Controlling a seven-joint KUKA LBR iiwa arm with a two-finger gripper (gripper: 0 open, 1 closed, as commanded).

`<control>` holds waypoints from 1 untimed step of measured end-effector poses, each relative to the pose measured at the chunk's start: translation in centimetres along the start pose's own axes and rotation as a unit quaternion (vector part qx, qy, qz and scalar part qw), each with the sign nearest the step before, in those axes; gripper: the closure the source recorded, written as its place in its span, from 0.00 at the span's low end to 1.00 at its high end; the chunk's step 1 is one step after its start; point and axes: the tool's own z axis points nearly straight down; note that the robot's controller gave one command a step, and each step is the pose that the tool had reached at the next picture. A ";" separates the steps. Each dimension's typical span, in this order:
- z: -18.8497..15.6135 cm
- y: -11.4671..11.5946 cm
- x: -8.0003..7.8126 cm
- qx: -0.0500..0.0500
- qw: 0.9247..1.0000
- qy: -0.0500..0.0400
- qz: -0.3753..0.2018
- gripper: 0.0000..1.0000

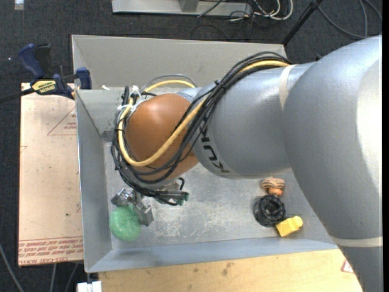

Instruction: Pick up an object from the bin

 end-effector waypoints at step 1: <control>-7.3 -4.4 -2.0 -0.002 1.000 0.003 -0.007 1.00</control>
Offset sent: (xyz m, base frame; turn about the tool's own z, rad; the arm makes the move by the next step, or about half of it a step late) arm 0.0000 0.0000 0.0000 0.0000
